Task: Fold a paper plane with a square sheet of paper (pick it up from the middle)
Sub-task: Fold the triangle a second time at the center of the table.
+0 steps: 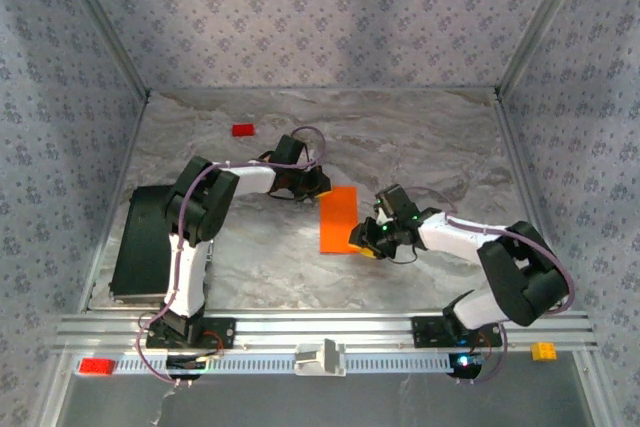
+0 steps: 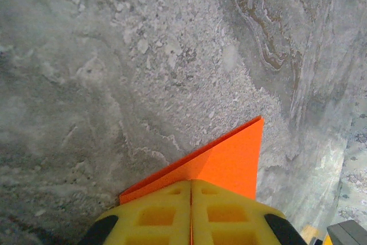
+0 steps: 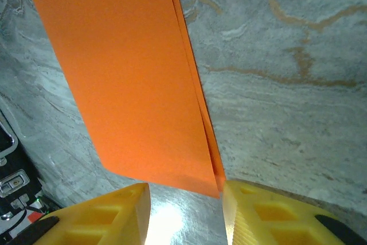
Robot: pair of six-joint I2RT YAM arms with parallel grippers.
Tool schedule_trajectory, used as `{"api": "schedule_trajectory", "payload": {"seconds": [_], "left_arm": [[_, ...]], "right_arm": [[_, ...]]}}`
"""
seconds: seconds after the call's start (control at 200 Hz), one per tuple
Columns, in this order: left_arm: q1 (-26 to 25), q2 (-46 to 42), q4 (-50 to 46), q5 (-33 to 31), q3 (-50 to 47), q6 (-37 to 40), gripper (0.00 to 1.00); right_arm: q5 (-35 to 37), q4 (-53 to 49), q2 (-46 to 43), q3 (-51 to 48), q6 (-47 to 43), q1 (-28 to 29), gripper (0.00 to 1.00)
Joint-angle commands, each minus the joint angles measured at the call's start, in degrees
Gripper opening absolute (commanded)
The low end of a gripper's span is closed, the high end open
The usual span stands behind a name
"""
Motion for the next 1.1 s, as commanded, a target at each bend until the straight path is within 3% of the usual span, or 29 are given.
{"api": "schedule_trajectory", "payload": {"seconds": [0.0, 0.31, 1.094], "left_arm": [[-1.88, 2.41, -5.4, -1.48, -1.21, 0.32, 0.08], [-1.85, 2.41, -5.33, -1.43, -1.37, 0.35, 0.08], [-1.85, 2.15, -5.59, -1.31, -1.48, 0.48, 0.08]], "right_arm": [[-0.5, 1.09, 1.31, -0.1, 0.65, 0.11, 0.39], [-0.98, 3.19, 3.71, 0.73, 0.94, 0.95, 0.38], [0.35, 3.21, -0.23, 1.92, 1.44, 1.37, 0.32]]}}
